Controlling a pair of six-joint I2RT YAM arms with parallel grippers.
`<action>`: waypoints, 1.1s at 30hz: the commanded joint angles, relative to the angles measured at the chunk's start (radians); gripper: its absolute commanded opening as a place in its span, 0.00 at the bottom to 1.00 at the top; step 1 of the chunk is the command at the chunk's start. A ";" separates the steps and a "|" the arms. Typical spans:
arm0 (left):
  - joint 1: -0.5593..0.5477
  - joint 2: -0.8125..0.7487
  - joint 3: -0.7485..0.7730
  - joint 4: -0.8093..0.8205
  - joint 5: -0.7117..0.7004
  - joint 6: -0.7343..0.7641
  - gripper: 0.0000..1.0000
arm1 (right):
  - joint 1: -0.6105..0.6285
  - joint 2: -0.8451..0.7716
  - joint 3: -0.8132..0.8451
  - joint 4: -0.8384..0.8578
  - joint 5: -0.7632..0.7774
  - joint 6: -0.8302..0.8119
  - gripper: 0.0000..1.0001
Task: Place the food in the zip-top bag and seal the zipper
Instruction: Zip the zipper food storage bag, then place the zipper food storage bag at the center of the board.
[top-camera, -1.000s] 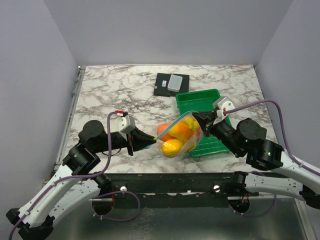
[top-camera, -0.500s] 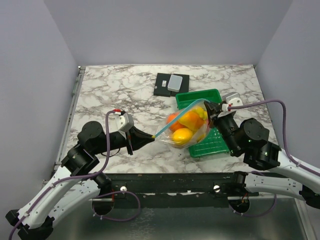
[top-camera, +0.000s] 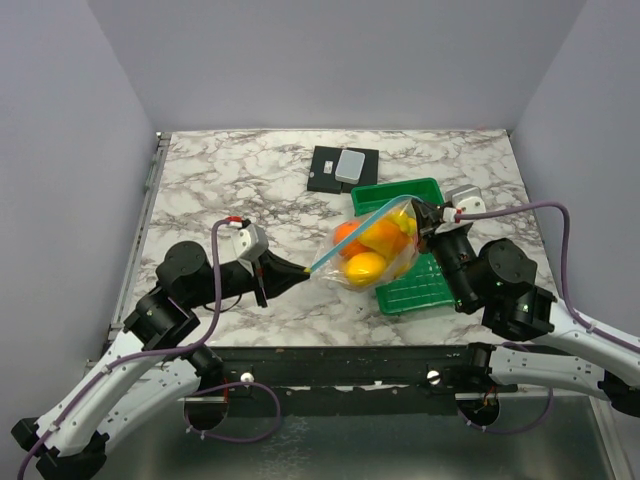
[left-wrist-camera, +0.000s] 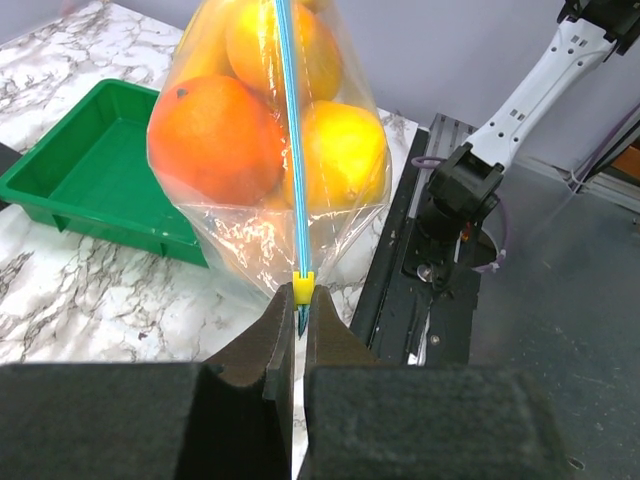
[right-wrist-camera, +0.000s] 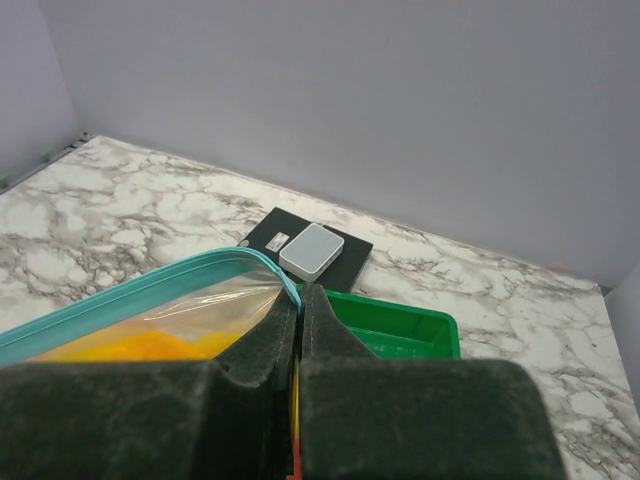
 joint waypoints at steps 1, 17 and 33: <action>0.001 0.002 -0.010 -0.075 -0.010 -0.016 0.09 | -0.018 -0.027 0.014 0.076 0.090 0.000 0.01; 0.001 0.047 0.070 -0.075 -0.118 0.020 0.63 | -0.018 0.001 0.081 -0.145 -0.146 0.076 0.01; 0.002 0.093 0.154 -0.047 -0.116 0.035 0.74 | -0.017 0.075 0.130 -0.259 -0.470 0.161 0.01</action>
